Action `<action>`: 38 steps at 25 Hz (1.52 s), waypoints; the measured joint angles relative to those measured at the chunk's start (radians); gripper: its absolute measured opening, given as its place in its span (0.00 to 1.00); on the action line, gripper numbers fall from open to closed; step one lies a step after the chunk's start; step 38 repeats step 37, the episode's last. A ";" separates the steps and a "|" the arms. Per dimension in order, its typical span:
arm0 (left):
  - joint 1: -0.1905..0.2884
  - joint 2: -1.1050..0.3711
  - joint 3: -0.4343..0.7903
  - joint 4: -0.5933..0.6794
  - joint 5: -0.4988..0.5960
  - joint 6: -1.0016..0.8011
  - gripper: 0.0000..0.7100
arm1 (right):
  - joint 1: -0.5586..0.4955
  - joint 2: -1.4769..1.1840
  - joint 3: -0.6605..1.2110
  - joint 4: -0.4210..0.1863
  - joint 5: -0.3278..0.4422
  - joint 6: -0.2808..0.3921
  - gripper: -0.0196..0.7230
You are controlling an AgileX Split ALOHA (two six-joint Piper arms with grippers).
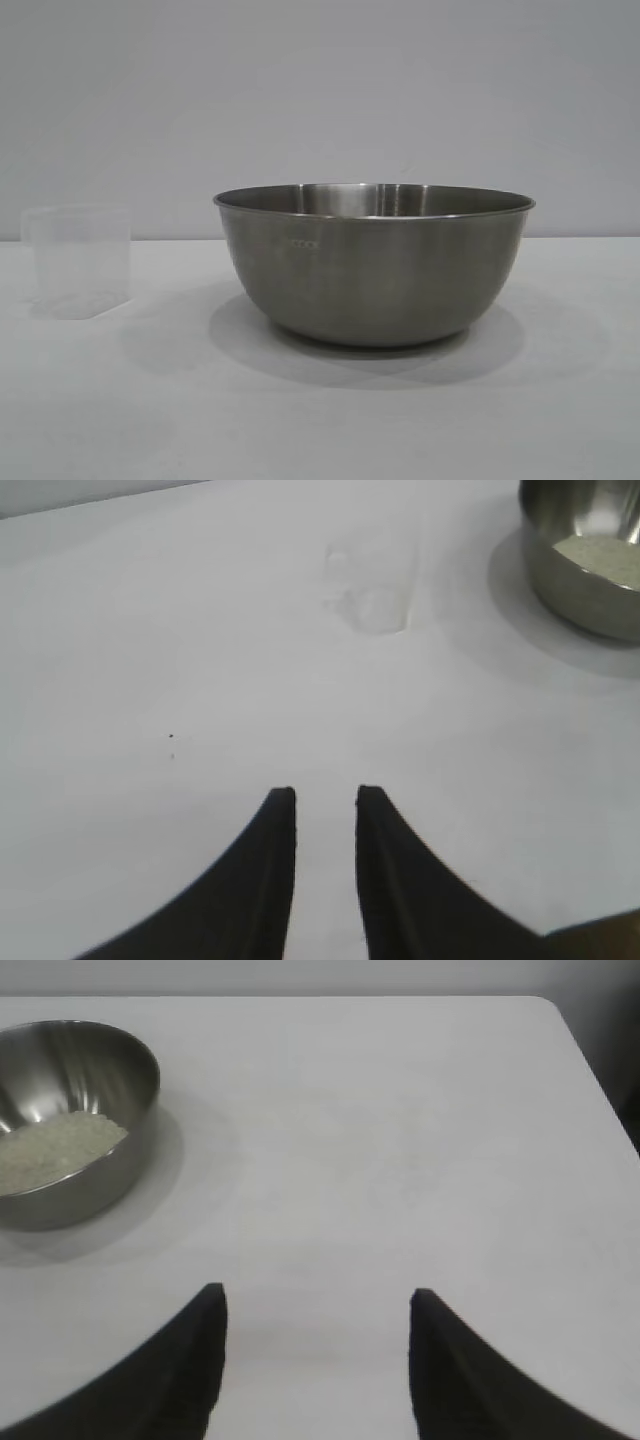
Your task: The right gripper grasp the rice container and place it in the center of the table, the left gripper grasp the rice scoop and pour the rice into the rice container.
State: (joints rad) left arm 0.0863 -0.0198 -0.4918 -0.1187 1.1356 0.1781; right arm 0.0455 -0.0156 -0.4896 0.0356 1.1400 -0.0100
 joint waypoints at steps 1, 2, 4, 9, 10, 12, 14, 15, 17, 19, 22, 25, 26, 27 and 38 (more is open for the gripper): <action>0.005 0.000 0.000 0.000 0.000 0.000 0.19 | 0.000 0.000 0.000 0.000 0.000 0.000 0.55; 0.010 0.000 0.000 0.000 0.000 0.000 0.19 | 0.000 0.000 0.000 0.000 0.000 0.000 0.55; 0.014 0.000 0.000 -0.002 0.000 0.000 0.19 | 0.000 0.000 0.000 0.000 0.000 0.000 0.55; 0.014 0.000 0.000 -0.002 0.000 0.000 0.19 | 0.000 0.000 0.000 0.000 0.000 0.000 0.55; 0.014 0.000 0.000 -0.002 0.000 0.000 0.19 | 0.000 0.000 0.000 0.000 0.000 0.000 0.55; 0.014 0.000 0.000 -0.002 0.000 0.000 0.19 | 0.000 0.000 0.000 0.000 0.000 0.000 0.55; 0.014 0.000 0.000 -0.002 0.000 0.000 0.19 | 0.000 0.000 0.000 0.000 0.000 0.000 0.55; 0.014 0.000 0.000 -0.002 0.000 0.000 0.19 | 0.000 0.000 0.000 0.000 0.000 0.000 0.55; 0.016 0.000 0.000 -0.002 0.000 0.000 0.19 | 0.000 0.000 0.000 0.000 0.000 0.000 0.55; 0.016 0.000 0.000 -0.002 0.000 0.000 0.19 | 0.000 0.000 0.000 0.000 0.000 0.000 0.55; 0.016 0.000 0.000 -0.002 0.000 0.000 0.19 | 0.000 0.000 0.000 0.000 0.000 0.000 0.55; 0.016 0.000 0.000 -0.002 0.000 0.000 0.19 | 0.000 0.000 0.000 0.000 0.000 0.000 0.55; 0.016 0.000 0.000 -0.002 0.000 0.000 0.19 | 0.000 0.000 0.000 0.000 0.000 0.000 0.55; 0.016 0.000 0.000 -0.002 0.000 0.000 0.19 | 0.000 0.000 0.000 0.000 0.000 0.000 0.55; 0.016 0.000 0.000 -0.002 0.000 0.000 0.19 | 0.000 0.000 0.000 0.000 0.000 0.000 0.55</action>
